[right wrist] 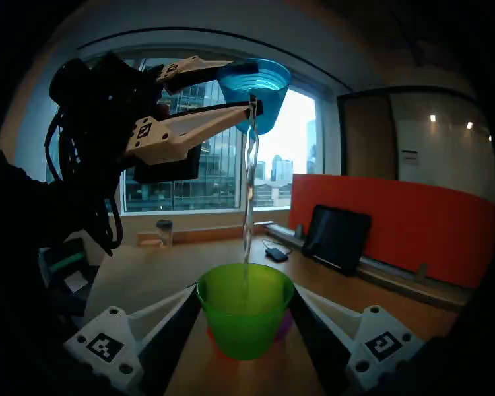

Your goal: Pour water

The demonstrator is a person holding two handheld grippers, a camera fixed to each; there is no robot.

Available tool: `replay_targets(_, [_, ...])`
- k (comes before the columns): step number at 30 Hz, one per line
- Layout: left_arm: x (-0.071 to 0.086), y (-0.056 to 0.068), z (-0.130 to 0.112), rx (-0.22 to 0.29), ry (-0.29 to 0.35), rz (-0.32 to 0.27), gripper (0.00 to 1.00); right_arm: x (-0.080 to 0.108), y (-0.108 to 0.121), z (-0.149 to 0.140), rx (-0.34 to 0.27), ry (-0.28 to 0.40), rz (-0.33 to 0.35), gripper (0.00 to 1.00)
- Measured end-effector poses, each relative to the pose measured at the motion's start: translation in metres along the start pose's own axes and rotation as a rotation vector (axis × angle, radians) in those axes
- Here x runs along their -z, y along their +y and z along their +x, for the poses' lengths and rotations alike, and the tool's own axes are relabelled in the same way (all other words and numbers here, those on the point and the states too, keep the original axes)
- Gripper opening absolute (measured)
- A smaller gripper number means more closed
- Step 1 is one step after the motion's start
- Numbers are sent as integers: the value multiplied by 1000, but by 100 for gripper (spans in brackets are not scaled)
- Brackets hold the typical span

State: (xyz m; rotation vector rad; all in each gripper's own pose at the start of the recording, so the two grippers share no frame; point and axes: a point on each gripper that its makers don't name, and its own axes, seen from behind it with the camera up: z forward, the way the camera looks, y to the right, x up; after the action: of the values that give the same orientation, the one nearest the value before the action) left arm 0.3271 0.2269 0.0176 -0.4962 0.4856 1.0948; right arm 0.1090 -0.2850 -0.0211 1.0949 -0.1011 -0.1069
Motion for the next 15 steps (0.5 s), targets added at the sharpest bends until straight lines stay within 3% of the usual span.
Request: replay_targets(15, [0,-1,5,-48,-2,-5,87,2,2,0,0,5,-3,92])
